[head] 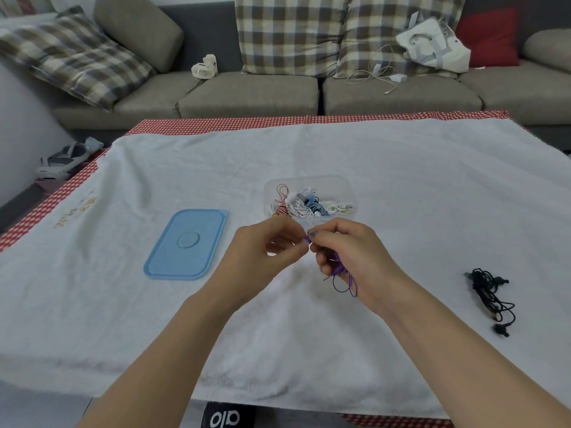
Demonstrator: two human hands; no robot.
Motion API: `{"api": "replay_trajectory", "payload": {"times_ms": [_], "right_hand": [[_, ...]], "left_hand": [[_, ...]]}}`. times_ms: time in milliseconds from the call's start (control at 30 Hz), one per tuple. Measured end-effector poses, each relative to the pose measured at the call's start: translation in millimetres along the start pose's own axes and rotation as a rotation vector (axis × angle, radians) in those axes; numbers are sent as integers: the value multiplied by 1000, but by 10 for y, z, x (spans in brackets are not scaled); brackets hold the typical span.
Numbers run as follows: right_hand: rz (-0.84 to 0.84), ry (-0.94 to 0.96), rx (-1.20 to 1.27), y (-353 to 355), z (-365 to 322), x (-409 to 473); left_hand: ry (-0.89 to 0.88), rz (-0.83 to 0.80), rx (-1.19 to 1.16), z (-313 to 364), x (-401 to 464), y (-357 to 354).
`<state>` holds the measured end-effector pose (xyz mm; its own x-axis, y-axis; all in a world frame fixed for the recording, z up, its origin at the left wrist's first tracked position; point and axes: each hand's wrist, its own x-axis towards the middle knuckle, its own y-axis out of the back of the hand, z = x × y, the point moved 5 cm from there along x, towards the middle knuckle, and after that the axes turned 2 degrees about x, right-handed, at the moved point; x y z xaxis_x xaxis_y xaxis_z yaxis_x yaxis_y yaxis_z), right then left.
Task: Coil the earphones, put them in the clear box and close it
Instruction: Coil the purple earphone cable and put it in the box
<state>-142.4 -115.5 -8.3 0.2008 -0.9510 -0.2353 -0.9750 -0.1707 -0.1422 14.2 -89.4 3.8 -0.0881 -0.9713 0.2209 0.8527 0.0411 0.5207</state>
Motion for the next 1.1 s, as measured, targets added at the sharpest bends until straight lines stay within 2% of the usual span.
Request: {"api": "replay_trajectory", "payload": {"times_ms": [467,633,733,1100], "right_hand": [[-128,-186,223,-5,-81,-98],[-145,-196,283,-39,-66,-98],[-138,-208,323,-64,-67,-93],[2,-177,374,-160,-9,-134]], "left_hand": [[66,-8,-291,64,4,-2],[77,-32,-360,73,15,-27],[65,-11,-325,102,4,-9],[-65,162,25,220,-36,3]]}}
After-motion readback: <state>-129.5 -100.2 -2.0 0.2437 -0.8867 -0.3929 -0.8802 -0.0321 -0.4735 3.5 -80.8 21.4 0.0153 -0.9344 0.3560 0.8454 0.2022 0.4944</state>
